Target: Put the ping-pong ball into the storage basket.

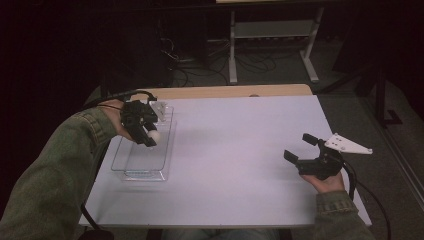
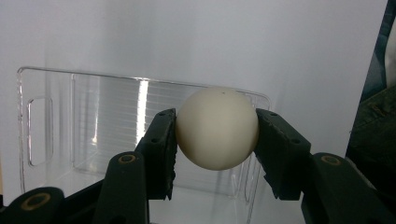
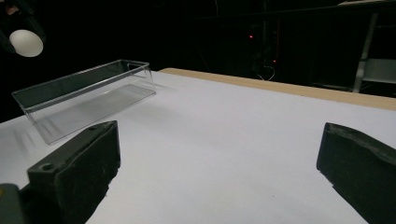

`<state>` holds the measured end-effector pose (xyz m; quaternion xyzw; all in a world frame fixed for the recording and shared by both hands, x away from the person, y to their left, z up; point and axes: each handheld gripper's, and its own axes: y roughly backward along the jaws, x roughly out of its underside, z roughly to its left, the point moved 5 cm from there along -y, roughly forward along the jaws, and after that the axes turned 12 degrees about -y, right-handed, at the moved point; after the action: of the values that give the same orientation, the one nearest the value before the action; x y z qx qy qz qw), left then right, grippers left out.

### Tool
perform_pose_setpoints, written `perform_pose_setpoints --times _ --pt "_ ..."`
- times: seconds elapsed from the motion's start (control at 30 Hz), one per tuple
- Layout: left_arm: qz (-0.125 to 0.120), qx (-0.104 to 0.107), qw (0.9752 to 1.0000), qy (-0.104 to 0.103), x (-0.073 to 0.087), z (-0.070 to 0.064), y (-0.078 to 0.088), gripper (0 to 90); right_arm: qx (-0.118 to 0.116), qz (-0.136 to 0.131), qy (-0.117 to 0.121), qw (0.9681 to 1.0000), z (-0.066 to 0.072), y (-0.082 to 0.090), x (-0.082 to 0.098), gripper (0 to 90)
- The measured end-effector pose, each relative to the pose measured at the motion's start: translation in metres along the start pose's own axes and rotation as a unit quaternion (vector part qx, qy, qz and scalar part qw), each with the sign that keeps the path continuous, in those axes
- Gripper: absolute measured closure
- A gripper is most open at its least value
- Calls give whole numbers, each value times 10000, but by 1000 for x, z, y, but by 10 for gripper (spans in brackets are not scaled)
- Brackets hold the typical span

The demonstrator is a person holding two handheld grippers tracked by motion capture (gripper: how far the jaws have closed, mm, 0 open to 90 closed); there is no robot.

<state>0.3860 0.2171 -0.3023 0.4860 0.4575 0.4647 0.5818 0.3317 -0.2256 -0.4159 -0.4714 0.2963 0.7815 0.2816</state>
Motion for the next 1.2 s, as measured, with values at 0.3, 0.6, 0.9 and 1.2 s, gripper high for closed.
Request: perform_pose_setpoints --times 0.3,0.6,0.9,1.2 --pt "-58 19 10000 38 5 -1 -7 504 8 15 10 10000 0 0 0 0" --pt "-74 31 9999 71 9 -1 -14 504 7 19 12 10000 0 0 0 0" --pt "-174 93 9997 116 12 -3 -25 504 9 20 18 10000 0 0 0 0" --pt "-176 101 9997 166 15 -2 -36 504 15 25 15 10000 0 0 1 0"
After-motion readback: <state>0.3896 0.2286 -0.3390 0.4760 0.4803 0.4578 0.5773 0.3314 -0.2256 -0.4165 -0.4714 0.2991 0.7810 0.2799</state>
